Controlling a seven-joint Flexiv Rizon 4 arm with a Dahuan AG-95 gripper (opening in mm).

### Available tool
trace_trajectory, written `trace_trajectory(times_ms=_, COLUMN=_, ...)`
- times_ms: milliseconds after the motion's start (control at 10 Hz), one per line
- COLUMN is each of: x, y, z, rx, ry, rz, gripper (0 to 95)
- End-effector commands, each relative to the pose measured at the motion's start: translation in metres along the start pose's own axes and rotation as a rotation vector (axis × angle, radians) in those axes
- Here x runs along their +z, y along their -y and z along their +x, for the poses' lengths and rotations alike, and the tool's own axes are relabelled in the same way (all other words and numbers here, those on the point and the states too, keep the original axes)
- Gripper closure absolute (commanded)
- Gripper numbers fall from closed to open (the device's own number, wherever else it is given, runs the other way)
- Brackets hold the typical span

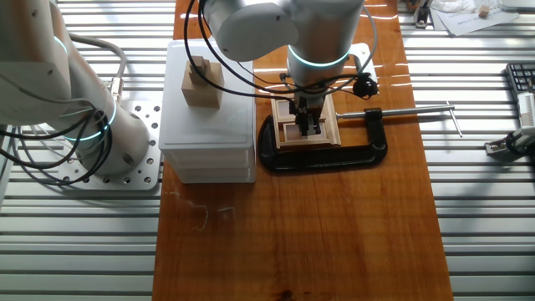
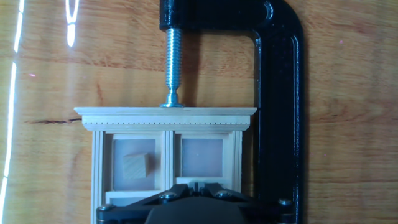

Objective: Open a sliding window

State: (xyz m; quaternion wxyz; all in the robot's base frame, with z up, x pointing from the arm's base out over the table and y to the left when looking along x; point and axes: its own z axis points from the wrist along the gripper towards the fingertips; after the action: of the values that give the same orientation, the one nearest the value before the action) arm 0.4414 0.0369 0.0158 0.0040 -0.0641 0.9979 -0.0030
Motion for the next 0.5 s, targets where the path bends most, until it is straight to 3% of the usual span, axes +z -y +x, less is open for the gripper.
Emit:
trace_trajectory(times_ms=100, x=0.0016, y=0.0, z=-0.0004, rx=0.0, ry=-0.001, rz=0.002, gripper=95.0)
trace_trajectory(times_ms=500, x=0.0016, y=0.0, z=-0.0004, rx=0.0, ry=-0.005, rz=0.003, gripper=95.0)
